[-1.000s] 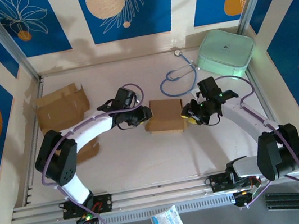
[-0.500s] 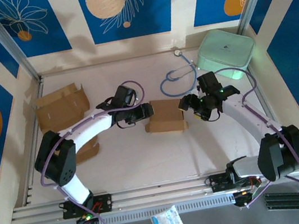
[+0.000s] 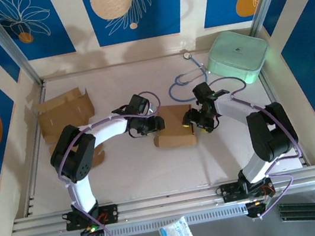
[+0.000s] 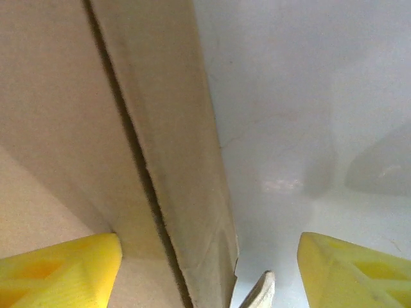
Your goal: Fold the paper box
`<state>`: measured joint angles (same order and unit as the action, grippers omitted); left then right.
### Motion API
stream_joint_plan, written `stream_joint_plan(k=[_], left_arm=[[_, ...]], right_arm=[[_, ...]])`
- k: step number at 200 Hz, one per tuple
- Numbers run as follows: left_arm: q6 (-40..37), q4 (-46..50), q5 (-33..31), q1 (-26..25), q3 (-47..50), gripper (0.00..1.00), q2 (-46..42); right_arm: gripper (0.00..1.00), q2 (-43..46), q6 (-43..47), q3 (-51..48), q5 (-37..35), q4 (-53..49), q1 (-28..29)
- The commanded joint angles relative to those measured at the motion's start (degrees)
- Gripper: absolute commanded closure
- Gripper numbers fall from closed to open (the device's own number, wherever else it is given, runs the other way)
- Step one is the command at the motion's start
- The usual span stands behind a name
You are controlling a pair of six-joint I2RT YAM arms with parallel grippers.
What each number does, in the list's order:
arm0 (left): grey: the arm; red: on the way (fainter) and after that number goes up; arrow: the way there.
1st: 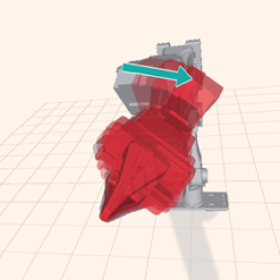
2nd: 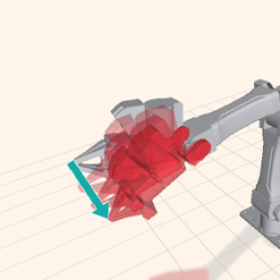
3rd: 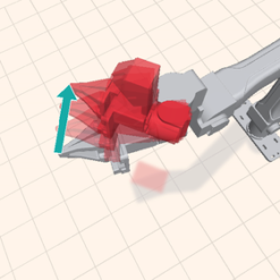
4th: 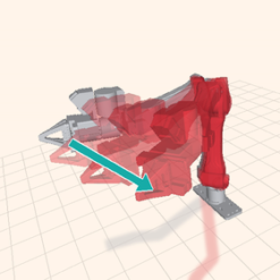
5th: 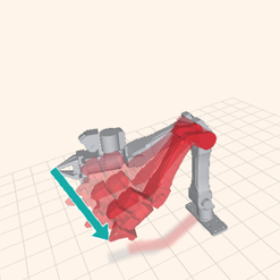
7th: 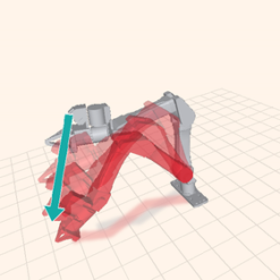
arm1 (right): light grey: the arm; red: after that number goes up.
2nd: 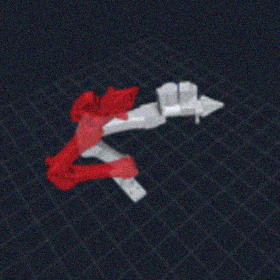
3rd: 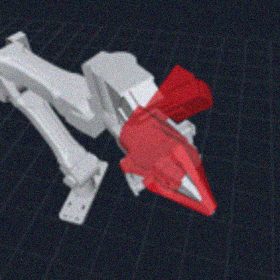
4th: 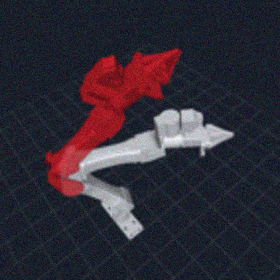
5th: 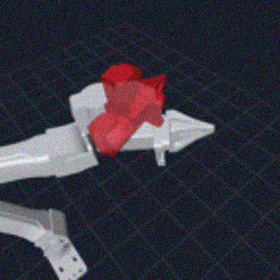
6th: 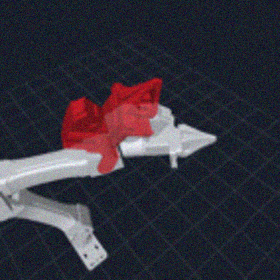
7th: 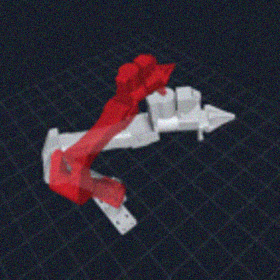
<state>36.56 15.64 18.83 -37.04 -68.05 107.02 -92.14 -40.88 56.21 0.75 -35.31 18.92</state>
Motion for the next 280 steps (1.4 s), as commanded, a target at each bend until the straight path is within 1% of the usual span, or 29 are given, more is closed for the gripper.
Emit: stream_joint_plan(k=[1, 19, 48, 72, 101, 118, 135, 146, 169, 191, 208, 218, 242, 251, 269, 280], left_arm=[[-0.3, 0.5, 0.4, -0.5, 2.4, 0.51, 0.4], [-0.7, 1.4, -1.1, -0.3, 2.1, 0.51, -2.0], [-1.5, 3.2, -4.1, 0.3, 1.2, 0.34, -6.6], [-1.6, 2.6, -5.6, 0.7, 2.0, 0.27, -10.6], [-1.5, -5.0, -3.2, 1.3, 7.2, 0.18, -16.0], [-1.0, -8.8, -3.3, 1.7, 10.2, 0.16, -18.9], [-1.2, -8.6, -5.1, 2.2, 11.6, 0.16, -21.1], [-1.4, -7.1, -7.7, 2.4, 12.4, 0.16, -22.5], [0.2, -2.0, -17.2, 3.4, 14.2, 0.17, -25.4], [1.3, 0.4, -19.1, 5.6, 16.3, 0.17, -27.8], [1.4, 0.4, -17.8, 7.1, 17.9, 0.17, -29.4], [1.1, -0.3, -15.7, 8.0, 18.6, 0.17, -30.2], [-1.7, -4.7, -6.1, 9.4, 20.1, 0.17, -30.3], [-2.8, -5.5, -3.6, 9.4, 20.3, 0.17, -30.1], [-4.3, -4.9, -1.9, 9.7, 20.1, 0.16, -28.8], [-5.1, -6.2, -0.2, 10.1, 20.5, 0.16, -27.7]], right_arm=[[0.27, -0.4, 0.9, -0.3, -0.2, -1.1, 1.4], [0.27, 1.9, 0.7, 0.0, 0.6, -0.8, 1.4], [0.24, 3.5, 1.3, 0.8, 1.1, 1.1, 0.1], [0.2, 1.2, 3.8, 2.2, 2.7, 2.4, -0.6], [0.22, -3.4, 6.5, 3.6, 8.8, 5.6, -0.3], [0.24, -5.9, 6.6, 4.4, 9.8, 6.4, 0.7], [0.27, -8.4, 6.2, 5.7, 10.4, 6.4, 2.7], [0.28, -9.9, 6.3, 6.6, 10.6, 6.5, 4.8], [0.32, -12.1, 5.9, 7.9, 8.8, 6.8, 8.8], [0.36, -12.0, 3.4, 6.7, 7.6, 8.7, 10.4], [0.4, -11.1, 1.3, 3.9, 9.4, 12.2, 10.1], [0.42, -10.8, 0.5, 2.4, 11.4, 14.0, 9.3], [0.49, -10.8, 0.4, -0.5, 15.1, 16.9, 7.5], [0.51, -10.7, 0.9, -1.4, 16.1, 17.5, 6.8], [0.55, -10.2, 2.2, -3.4, 18.7, 20.1, 5.4], [0.56, -9.8, 2.6, -4.8, 20.9, 22.0, 4.3]])
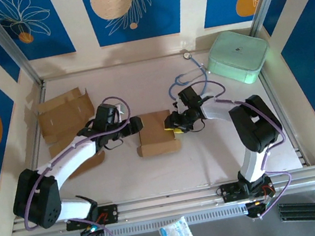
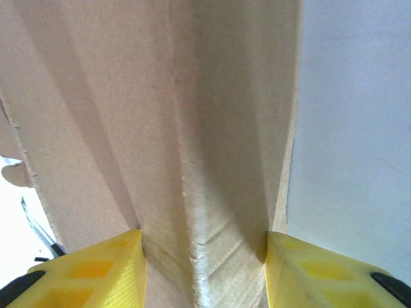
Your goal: Fold the paper box
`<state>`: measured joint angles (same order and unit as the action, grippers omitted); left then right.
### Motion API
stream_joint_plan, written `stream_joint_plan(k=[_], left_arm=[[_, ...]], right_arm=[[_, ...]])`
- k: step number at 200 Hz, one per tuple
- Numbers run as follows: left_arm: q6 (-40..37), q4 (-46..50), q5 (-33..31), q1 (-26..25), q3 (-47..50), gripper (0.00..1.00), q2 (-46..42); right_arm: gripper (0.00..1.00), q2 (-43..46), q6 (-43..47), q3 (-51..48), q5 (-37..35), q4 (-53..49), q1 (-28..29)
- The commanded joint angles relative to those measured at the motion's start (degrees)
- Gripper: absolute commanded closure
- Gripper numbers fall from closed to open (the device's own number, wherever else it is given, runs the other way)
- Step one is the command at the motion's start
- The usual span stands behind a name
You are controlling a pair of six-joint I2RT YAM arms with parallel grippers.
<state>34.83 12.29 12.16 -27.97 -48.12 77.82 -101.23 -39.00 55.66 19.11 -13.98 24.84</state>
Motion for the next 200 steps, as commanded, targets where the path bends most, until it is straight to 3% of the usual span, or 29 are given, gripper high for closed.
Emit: stream_joint_plan(k=[1, 40, 59, 129, 155, 200], left_arm=[[-3.5, -3.0, 6.7, 1.1, 0.6, 0.16, 1.7], [-5.4, -10.1, 16.7, 2.7, 0.5, 0.14, 7.1], [-5.3, -10.0, 18.4, 3.3, -1.3, 0.13, 10.6], [-2.6, -21.9, 24.8, 5.0, -0.8, 0.12, 20.2], [3.9, -30.3, 32.0, 4.9, -0.9, 0.13, 25.6], [19.0, -54.0, 32.4, 3.2, 4.8, 0.21, 29.6]], right_arm=[[0.57, -0.6, 0.8, -4.4, 2.8, 1.0, -1.8], [0.63, 0.2, 2.7, -8.9, 11.6, 7.6, -6.7], [0.69, -0.8, 5.3, -8.5, 14.4, 7.2, -7.5], [0.68, -1.4, 8.8, -9.7, 20.3, 9.0, -10.9], [0.68, -2.2, 10.0, -9.2, 22.2, 8.0, -11.7], [0.68, -3.5, 10.6, -7.4, 22.2, 6.9, -10.8]])
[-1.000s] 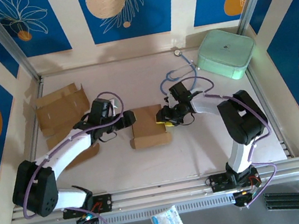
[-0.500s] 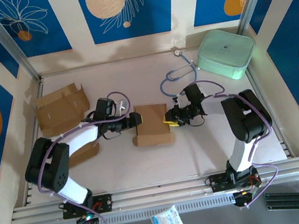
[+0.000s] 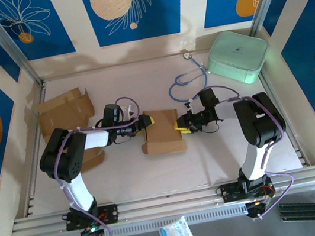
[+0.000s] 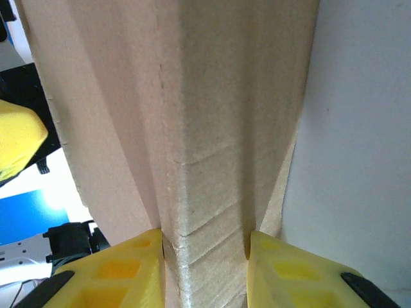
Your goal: Fold the paper box
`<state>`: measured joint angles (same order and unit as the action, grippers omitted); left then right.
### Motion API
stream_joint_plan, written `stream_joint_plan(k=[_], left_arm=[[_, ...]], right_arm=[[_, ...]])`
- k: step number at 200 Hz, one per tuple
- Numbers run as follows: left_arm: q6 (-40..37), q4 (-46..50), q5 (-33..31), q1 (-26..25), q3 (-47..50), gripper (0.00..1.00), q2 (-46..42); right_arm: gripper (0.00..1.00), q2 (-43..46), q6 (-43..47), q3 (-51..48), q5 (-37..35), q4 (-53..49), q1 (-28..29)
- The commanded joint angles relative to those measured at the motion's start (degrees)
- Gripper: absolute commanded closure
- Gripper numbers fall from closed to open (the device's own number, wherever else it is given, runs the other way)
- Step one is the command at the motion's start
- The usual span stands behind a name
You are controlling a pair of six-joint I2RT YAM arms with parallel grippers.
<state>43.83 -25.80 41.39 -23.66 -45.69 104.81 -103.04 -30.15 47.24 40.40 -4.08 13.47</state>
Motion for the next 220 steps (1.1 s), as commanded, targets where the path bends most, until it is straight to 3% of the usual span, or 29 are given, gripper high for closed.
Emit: stream_joint_plan(k=[1, 21, 50, 98, 123, 152, 181, 201, 220], left_arm=[[10.2, -16.3, 3.2, -1.1, 2.5, 0.21, 2.7], [13.7, -21.0, 3.0, -1.5, 3.0, 0.28, 3.5], [12.9, -19.7, 0.5, -1.7, 3.8, 0.43, 0.4], [9.0, -6.0, -4.6, -1.7, 1.8, 0.53, -7.5], [6.5, 6.8, -8.4, -1.7, -1.9, 0.53, -11.5], [4.3, 23.4, -15.1, -1.7, -7.7, 0.53, -16.3], [4.8, 41.2, -21.7, -1.7, -15.0, 0.54, -18.9], [8.8, 49.5, -25.6, -1.7, -19.1, 0.55, -19.3], [11.1, 53.9, -25.5, -1.9, -22.1, 0.57, -19.5]], right_arm=[[0.68, -1.7, 1.7, 1.0, 0.8, -3.1, 0.6], [0.65, -1.7, 1.7, 1.5, 0.2, -3.8, 1.2], [0.58, -0.1, 0.8, 1.4, -0.7, -3.9, 1.6], [0.46, 10.9, -1.4, -0.8, -7.6, -5.9, 1.7], [0.39, 23.7, -0.8, -1.8, -16.4, -9.9, 1.6], [0.2, 40.0, 5.0, -1.3, -25.1, -13.6, 2.8], [0.0, 51.8, 19.6, -0.9, -37.7, -12.6, 15.0], [0.01, 55.0, 36.4, -1.8, -43.7, -10.7, 26.3], [0.01, 54.4, 55.0, -3.2, -52.6, -9.9, 37.0]])
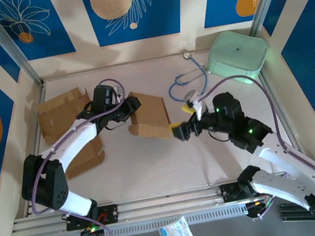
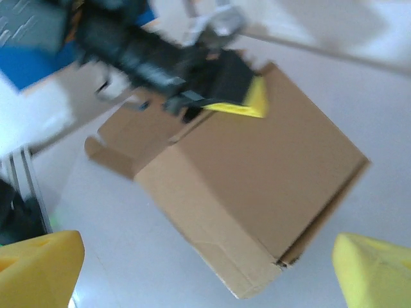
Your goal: Fold the paper box
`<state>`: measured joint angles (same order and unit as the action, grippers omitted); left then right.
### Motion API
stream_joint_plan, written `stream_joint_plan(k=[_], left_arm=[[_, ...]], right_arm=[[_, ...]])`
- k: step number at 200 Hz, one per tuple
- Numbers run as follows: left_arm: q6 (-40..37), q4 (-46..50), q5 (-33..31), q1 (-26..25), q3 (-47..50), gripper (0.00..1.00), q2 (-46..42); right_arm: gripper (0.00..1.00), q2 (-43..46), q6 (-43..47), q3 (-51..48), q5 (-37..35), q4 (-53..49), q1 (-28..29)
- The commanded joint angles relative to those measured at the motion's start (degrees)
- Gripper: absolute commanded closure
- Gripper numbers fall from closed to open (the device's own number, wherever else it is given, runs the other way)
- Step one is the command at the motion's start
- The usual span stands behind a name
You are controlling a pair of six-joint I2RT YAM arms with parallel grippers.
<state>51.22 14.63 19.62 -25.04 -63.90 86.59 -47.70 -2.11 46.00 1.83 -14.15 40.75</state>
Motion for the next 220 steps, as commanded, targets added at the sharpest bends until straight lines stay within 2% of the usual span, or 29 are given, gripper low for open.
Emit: stream_joint_plan(k=[1, 11, 26, 55, 91, 107, 133, 145, 188, 205, 220], left_arm=[[3.8, 13.6, -3.7, -0.5, -4.0, 0.57, -1.4], [5.9, 13.8, -3.3, -0.7, -4.3, 0.58, -1.9], [10.5, 13.5, -2.9, -0.8, -4.1, 0.6, -3.0], [17.6, 13.9, -3.4, -1.1, -4.0, 0.61, -5.0], [22.4, 14.7, -4.7, -1.2, -2.6, 0.62, -6.5], [25.7, 15.9, -4.2, -1.2, -1.9, 0.65, -6.6], [26.1, 15.1, -3.5, -1.2, -1.5, 0.65, -6.5], [26.0, 14.7, -3.2, -1.2, -1.6, 0.65, -6.5], [25.1, 14.7, -2.9, -1.2, -2.3, 0.64, -7.0], [24.4, 15.5, -3.6, -1.2, -3.0, 0.6, -7.7], [23.6, 15.1, -4.6, -1.2, -3.2, 0.52, -8.5]], right_arm=[[0.01, -1.1, 27.8, -2.1, -14.6, 0.4, 10.2], [0.01, -2.9, 34.3, -2.7, -19.1, 2.3, 13.4], [0.01, -6.9, 41.8, -3.0, -21.8, 4.7, 16.3], [0.01, -16.7, 51.8, -5.1, -28.7, 19.5, 17.1], [0.01, -28.5, 53.5, -2.5, -35.5, 32.4, 13.1], [0.01, -30.9, 53.8, -1.8, -34.0, 35.1, 12.1], [0.02, -34.4, 54.5, -1.5, -34.2, 38.9, 11.3], [0.05, -35.9, 55.4, -1.5, -35.8, 41.3, 11.3], [0.33, -34.9, 53.6, -2.0, -32.3, 37.8, 11.5], [0.4, -33.6, 52.8, -2.0, -30.4, 34.1, 11.7], [0.42, -31.9, 51.0, -1.5, -28.0, 29.7, 11.5]])
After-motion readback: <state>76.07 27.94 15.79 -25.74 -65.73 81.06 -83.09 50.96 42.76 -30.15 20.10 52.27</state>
